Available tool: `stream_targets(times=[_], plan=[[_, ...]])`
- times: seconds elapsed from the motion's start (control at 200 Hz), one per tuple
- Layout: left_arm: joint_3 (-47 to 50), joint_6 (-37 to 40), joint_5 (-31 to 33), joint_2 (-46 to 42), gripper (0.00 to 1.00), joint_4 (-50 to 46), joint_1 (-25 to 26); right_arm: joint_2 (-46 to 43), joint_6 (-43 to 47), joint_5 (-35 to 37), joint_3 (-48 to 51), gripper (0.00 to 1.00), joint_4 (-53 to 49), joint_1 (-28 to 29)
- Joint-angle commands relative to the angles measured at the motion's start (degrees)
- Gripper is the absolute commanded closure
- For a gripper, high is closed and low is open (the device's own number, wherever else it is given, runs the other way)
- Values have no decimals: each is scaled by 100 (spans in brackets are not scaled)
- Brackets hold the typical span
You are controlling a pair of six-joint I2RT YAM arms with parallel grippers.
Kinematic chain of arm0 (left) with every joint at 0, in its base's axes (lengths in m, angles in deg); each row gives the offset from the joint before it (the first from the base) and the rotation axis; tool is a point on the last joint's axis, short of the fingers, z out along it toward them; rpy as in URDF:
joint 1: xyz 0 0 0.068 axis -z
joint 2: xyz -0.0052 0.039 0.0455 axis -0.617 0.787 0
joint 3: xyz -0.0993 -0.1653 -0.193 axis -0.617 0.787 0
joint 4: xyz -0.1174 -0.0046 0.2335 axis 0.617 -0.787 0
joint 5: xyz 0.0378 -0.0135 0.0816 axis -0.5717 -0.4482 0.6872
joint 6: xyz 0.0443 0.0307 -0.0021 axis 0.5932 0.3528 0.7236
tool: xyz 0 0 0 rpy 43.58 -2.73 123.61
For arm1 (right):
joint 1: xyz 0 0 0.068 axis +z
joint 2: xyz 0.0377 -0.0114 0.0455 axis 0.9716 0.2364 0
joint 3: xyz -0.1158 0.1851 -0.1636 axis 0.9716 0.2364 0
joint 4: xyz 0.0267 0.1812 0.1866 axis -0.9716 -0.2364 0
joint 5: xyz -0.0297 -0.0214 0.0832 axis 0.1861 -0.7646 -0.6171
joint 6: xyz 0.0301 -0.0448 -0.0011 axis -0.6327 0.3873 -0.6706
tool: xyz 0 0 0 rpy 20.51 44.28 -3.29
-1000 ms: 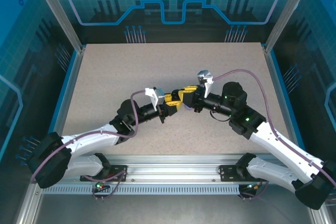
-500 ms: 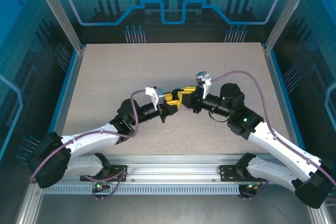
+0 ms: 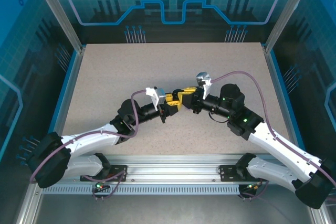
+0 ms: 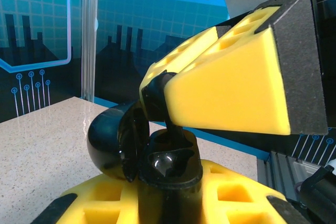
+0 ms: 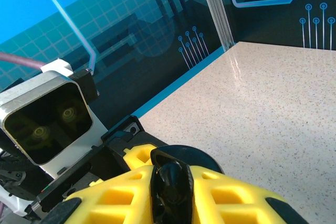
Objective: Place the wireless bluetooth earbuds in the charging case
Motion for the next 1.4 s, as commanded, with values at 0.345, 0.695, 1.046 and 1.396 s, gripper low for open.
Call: stream_targets(times=[0.345, 0.695, 1.046, 1.396], plan=[[-81, -2, 147, -146, 100, 452, 29, -89, -338, -135, 173, 77, -95, -74], [-52, 36, 189, -187, 100, 470, 29, -221, -498, -255, 307, 76, -85, -286], [-70, 53, 171, -140, 100, 470, 28, -77, -516, -514, 228, 72, -87, -337], [-44, 81, 183, -106, 99, 470, 27, 16, -548, -748, 45, 55, -25, -349]])
